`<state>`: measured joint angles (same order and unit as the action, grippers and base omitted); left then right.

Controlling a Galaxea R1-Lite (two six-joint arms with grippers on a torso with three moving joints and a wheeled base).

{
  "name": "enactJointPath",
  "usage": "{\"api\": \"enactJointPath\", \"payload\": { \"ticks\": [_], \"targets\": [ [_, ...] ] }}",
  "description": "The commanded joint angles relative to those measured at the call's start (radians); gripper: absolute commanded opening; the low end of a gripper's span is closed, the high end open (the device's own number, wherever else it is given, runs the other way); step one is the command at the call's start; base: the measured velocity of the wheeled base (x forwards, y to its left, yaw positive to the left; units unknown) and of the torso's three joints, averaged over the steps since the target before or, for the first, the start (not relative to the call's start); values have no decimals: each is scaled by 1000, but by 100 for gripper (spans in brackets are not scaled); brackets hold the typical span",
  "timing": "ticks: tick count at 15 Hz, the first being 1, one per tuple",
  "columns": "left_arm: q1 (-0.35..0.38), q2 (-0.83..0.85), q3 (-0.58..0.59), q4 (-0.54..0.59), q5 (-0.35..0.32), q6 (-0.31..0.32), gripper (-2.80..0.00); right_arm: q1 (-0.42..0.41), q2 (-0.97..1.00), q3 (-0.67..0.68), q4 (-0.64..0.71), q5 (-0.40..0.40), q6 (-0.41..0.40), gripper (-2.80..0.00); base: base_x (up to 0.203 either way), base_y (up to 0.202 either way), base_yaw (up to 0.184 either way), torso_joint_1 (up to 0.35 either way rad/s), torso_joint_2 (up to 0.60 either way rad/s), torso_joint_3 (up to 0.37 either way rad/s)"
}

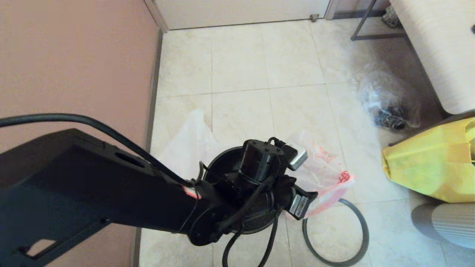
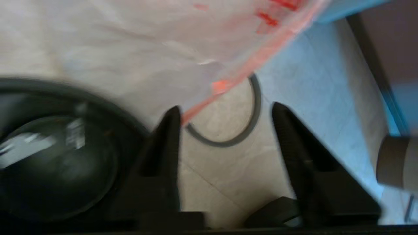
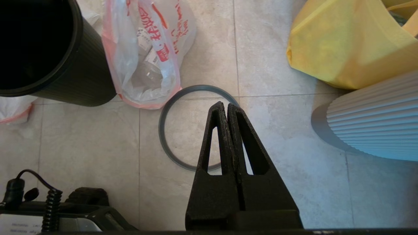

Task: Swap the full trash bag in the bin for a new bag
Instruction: Pick up a new trash bag

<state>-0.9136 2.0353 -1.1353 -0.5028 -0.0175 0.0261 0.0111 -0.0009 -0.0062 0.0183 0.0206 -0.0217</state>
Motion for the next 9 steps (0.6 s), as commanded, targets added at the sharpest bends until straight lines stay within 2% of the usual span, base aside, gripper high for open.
{"api": "enactJointPath", "payload": {
  "ticks": [1, 4, 6, 9],
  "targets": [
    [35, -95, 57, -5, 2, -7, -280, 1, -1, 0, 0, 1, 0, -280, 0, 0, 0, 0, 0, 0],
    [149, -236, 165, -7, 26, -15, -280, 0, -1, 0, 0, 1, 0, -280, 0, 0, 0, 0, 0, 0],
    [238, -340, 269, -7, 44, -17, -280, 1, -1, -1, 1, 2, -9, -280, 0, 0, 0, 0, 0, 0],
    [330, -491, 423, -5, 66, -16, -280, -2, 22, -13, 11, -1, -30, -280, 0, 0, 0, 0, 0, 0]
  ]
}}
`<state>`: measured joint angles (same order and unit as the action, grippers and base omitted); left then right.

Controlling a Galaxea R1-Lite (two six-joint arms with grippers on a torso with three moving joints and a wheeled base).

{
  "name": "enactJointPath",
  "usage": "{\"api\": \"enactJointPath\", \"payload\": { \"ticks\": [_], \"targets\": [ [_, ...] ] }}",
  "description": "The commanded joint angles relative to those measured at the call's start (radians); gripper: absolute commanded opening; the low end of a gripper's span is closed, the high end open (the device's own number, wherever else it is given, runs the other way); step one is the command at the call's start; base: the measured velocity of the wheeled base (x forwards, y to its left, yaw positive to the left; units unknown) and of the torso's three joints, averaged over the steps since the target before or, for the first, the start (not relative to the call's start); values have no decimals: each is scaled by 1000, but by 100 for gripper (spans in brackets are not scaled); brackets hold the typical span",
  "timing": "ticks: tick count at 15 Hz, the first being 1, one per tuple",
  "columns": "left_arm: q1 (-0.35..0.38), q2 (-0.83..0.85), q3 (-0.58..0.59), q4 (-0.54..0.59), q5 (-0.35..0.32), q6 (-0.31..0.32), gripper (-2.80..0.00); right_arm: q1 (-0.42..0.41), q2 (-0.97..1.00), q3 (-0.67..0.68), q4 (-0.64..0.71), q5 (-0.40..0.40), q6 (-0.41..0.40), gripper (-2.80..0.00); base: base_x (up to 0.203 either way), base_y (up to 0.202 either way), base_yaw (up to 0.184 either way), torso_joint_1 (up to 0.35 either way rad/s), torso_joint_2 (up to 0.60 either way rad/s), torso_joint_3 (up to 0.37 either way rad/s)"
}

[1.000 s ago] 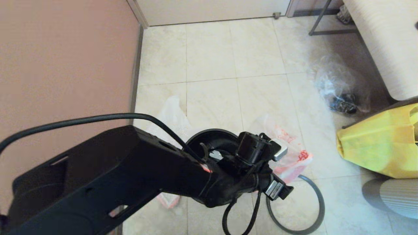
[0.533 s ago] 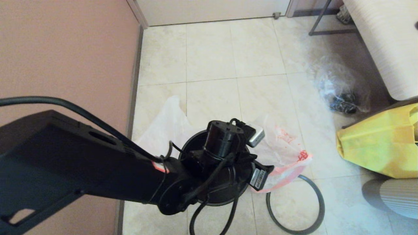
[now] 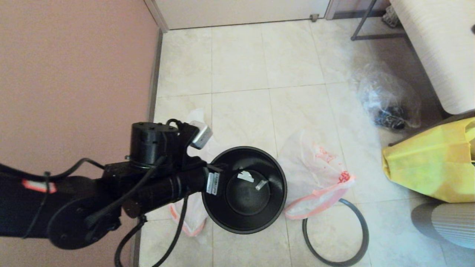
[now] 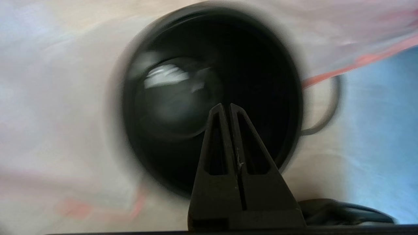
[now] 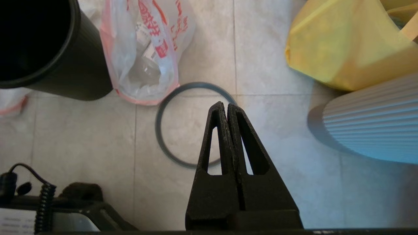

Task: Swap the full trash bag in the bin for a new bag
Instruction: Pick up a new trash bag

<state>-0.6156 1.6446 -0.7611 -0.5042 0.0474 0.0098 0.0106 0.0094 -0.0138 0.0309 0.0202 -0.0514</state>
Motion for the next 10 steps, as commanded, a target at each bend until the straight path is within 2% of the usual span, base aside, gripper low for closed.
{"api": "enactJointPath", "payload": {
  "ticks": [1, 2, 3, 7, 10],
  "targets": [
    [58, -134, 90, -4, 36, 0, -280, -2, 30, -39, 2, 3, -6, -280, 0, 0, 0, 0, 0, 0],
    [87, -147, 116, -5, 84, -2, -280, -1, 80, -80, 6, 8, -9, -280, 0, 0, 0, 0, 0, 0],
    [112, -149, 140, -7, 100, -6, -280, 0, 164, -130, 8, 13, -8, -280, 0, 0, 0, 0, 0, 0],
    [143, -168, 166, 2, 112, -164, -280, 12, 637, -368, 9, 100, -6, -280, 0, 0, 0, 0, 0, 0],
    [209, -163, 198, 3, 116, -172, -280, 86, 1019, -505, -32, 136, 22, -280, 0, 0, 0, 0, 0, 0]
  ]
}}
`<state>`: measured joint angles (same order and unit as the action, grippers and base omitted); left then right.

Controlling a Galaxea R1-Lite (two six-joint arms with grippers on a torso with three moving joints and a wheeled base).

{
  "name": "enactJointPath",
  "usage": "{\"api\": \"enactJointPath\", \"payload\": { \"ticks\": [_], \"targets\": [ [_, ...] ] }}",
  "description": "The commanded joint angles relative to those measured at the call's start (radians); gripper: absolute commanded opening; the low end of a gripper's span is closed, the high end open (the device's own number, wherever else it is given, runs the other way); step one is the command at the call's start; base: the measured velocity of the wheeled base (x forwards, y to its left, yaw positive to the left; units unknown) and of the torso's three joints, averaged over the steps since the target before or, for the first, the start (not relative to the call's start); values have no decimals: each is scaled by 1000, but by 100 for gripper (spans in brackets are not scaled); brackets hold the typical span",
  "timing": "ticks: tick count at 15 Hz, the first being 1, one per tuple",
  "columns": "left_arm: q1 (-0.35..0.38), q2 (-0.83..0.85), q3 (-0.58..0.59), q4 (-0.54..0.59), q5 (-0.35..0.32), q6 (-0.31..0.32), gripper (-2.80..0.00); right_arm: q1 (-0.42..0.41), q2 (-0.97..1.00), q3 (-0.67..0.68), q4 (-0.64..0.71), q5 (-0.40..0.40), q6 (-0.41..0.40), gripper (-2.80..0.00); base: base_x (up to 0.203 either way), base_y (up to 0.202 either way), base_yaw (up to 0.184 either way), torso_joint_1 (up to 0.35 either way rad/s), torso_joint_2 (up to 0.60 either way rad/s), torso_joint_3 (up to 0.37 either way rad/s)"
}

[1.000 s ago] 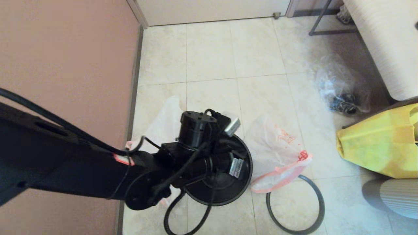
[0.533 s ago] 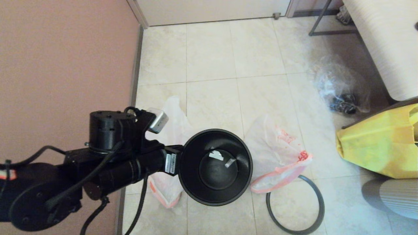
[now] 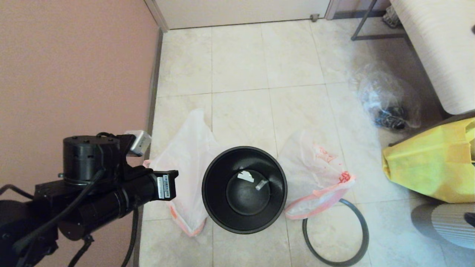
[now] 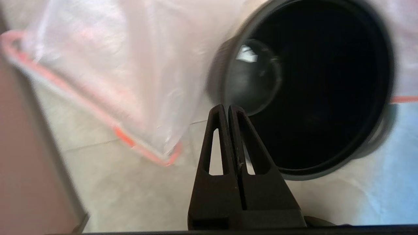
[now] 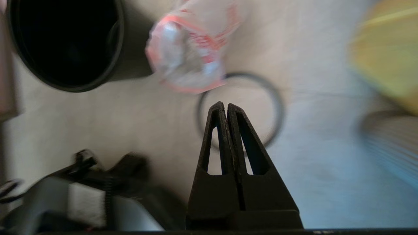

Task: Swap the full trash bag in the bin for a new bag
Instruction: Pick up a new trash bag

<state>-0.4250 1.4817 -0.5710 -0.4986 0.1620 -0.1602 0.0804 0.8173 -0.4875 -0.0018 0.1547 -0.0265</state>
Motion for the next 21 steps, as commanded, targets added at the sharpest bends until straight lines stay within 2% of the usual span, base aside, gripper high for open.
{"api": "enactJointPath", "payload": {
  "ticks": [1, 4, 5, 6, 8, 9, 11, 13, 15, 17, 19, 21],
  "targets": [
    [46, 4, 8, -3, 3, 4, -280, 52, 344, -68, -48, 3, 22, -280, 0, 0, 0, 0, 0, 0],
    [56, -4, 5, -2, 58, 5, -280, 153, 640, -136, -226, 2, 99, -280, 0, 0, 0, 0, 0, 0],
    [53, 0, 6, -3, 111, 3, -280, 189, 725, -157, -287, 1, 127, -280, 0, 0, 0, 0, 0, 0],
    [46, 4, 18, -3, 128, 1, -280, 218, 808, -181, -339, 1, 150, -280, 0, 0, 0, 0, 0, 0],
    [46, -2, 36, -6, 137, 1, -280, 243, 950, -236, -413, 0, 190, -280, 0, 0, 0, 0, 0, 0],
    [48, -8, 43, -6, 146, 2, -280, 254, 997, -269, -470, 2, 240, -280, 0, 0, 0, 0, 0, 0],
    [48, -13, 63, -8, 154, 1, -280, 288, 1016, -289, -527, 18, 317, -280, 0, 0, 0, 0, 0, 0],
    [45, -14, 80, -10, 156, -2, -280, 289, 1086, -305, -535, 18, 315, -280, 0, 0, 0, 0, 0, 0],
    [49, -32, 85, -9, 161, -1, -280, 274, 1181, -384, -556, -4, 316, -280, 0, 0, 0, 0, 0, 0],
    [47, -40, 88, -5, 162, 3, -280, 269, 1167, -396, -564, -9, 344, -280, 0, 0, 0, 0, 0, 0],
    [38, -50, 95, -4, 160, 2, -280, 281, 1028, -359, -560, 8, 372, -280, 0, 0, 0, 0, 0, 0],
    [20, -50, 124, -5, 161, 2, -280, 350, 895, -311, -488, 34, 382, -280, 0, 0, 0, 0, 0, 0]
  ]
}}
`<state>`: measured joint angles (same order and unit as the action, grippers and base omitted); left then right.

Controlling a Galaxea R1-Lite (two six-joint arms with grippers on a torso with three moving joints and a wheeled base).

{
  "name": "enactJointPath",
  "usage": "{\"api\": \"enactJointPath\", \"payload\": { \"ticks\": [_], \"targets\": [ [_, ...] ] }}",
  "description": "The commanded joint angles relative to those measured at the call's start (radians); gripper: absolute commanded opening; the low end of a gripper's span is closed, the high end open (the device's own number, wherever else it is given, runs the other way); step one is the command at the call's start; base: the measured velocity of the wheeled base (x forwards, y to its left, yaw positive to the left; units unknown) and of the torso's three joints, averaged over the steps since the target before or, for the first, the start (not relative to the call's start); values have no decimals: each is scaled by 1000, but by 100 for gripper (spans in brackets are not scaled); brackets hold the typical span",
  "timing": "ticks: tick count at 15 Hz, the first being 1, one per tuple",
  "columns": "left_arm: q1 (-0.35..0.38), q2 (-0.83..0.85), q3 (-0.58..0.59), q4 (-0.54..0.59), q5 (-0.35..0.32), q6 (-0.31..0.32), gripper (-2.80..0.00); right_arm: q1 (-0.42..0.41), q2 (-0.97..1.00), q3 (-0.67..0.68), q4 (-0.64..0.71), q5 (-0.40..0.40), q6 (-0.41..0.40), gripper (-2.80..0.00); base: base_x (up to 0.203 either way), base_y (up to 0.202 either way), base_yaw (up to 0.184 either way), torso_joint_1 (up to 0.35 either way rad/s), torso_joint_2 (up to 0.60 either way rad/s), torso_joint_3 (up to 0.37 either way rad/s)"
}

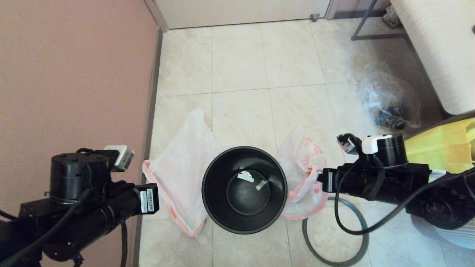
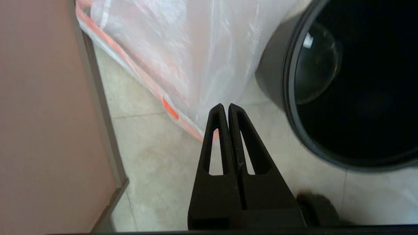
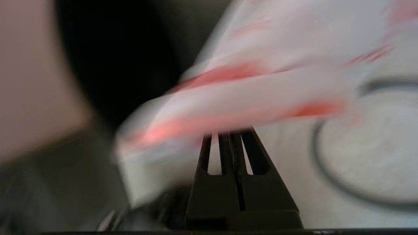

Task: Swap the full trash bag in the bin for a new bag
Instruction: Pick up a new trash bag

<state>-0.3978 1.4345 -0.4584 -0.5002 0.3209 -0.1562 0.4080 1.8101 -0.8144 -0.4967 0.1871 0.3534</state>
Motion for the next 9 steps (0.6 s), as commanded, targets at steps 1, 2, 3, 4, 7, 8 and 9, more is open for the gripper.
{"api": "enactJointPath", "payload": {
  "ticks": [1, 2, 3, 4, 7, 8, 9],
  "targets": [
    [-7, -11, 20, -2, 5, 0, -280, 67, -115, 30, 48, 12, -2, -280, 0, 0, 0, 0, 0, 0],
    [-3, -22, 28, 1, 10, 1, -280, 99, -100, 34, 65, 17, -4, -280, 0, 0, 0, 0, 0, 0],
    [-1, -25, 33, 2, 15, 1, -280, 125, -65, 29, 64, 19, -5, -280, 0, 0, 0, 0, 0, 0],
    [-3, -22, 37, 2, 17, 2, -280, 136, -27, 17, 45, 18, -6, -280, 0, 0, 0, 0, 0, 0],
    [-4, -9, 27, 0, 18, 43, -280, 133, 146, -33, -56, -29, -9, -280, 0, 0, 0, 0, 0, 0],
    [-4, -9, 21, 0, 20, 49, -280, 122, 218, -63, -98, -69, -9, -280, 0, 0, 0, 0, 0, 0],
    [-4, -8, 15, 0, 25, 59, -280, 102, 277, -105, -140, -110, -9, -280, 0, 0, 0, 0, 0, 0]
  ]
}}
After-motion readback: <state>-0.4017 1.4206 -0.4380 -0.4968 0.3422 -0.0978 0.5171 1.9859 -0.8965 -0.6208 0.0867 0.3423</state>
